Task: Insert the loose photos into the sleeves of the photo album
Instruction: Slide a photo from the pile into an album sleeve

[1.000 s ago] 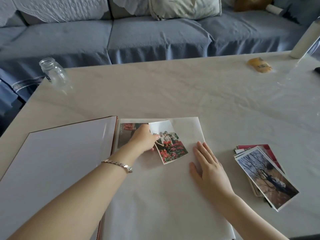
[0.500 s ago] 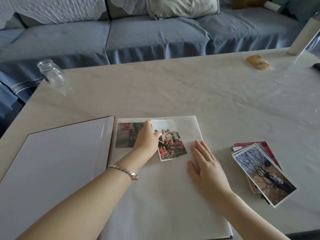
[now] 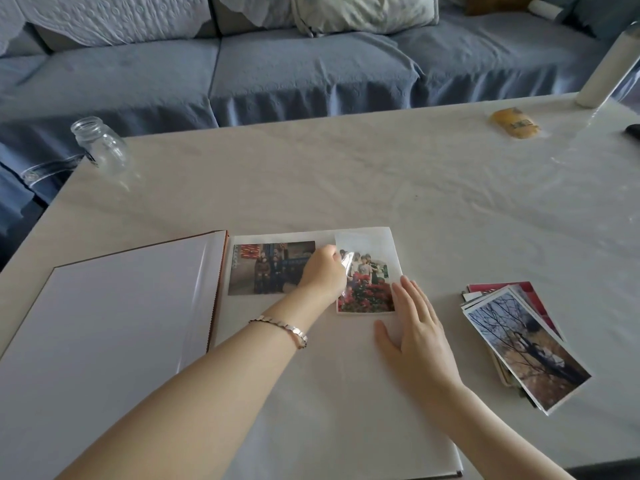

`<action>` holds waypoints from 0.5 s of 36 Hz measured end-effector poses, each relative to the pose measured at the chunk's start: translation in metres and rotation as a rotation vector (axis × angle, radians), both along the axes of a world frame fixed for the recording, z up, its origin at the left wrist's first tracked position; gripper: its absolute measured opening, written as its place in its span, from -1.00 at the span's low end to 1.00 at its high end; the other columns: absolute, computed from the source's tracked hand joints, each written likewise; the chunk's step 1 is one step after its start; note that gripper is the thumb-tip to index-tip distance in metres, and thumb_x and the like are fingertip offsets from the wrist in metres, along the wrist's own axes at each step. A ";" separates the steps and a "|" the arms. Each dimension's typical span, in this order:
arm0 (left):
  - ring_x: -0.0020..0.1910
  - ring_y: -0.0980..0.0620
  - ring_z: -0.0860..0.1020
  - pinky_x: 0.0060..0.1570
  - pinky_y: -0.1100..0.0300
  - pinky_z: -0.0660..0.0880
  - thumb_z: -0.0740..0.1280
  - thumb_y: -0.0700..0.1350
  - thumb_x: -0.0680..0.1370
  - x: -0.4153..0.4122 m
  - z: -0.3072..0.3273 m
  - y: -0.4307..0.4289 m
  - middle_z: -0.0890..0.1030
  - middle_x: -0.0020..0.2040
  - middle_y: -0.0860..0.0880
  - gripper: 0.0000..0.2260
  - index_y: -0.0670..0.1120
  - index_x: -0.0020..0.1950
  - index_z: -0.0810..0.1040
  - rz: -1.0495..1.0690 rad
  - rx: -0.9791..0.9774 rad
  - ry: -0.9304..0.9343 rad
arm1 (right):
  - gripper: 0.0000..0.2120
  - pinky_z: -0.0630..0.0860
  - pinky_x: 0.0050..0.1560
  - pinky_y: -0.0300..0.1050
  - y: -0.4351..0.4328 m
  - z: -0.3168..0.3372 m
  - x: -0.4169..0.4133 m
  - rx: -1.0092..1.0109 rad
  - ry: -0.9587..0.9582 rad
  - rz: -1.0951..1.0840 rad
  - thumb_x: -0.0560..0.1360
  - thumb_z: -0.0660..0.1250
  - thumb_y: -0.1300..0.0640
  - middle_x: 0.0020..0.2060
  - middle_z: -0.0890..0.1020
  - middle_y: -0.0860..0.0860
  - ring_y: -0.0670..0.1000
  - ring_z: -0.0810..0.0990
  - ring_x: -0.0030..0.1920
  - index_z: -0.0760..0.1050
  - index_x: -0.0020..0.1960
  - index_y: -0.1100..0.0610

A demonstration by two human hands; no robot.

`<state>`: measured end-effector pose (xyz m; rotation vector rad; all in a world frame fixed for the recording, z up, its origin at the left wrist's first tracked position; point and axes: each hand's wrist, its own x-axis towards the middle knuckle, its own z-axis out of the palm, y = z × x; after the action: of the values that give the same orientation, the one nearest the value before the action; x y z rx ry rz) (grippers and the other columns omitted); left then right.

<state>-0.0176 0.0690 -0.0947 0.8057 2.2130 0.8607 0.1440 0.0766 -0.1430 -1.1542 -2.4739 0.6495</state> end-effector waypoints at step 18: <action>-0.32 -0.06 0.62 -0.14 0.15 0.59 0.36 -0.35 0.46 0.006 -0.004 -0.018 0.60 -0.25 -0.07 -0.87 -0.16 -0.06 0.60 0.198 0.061 -0.146 | -0.37 -0.08 0.27 -0.47 -0.002 0.009 0.000 -0.126 -0.016 -0.058 0.53 0.26 0.00 0.50 0.10 -0.07 -0.12 0.08 0.47 0.08 0.51 0.07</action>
<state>-0.0112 0.0514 -0.0984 0.5384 2.1711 1.0524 0.1440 0.0743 -0.1340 -1.2773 -2.4326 0.7915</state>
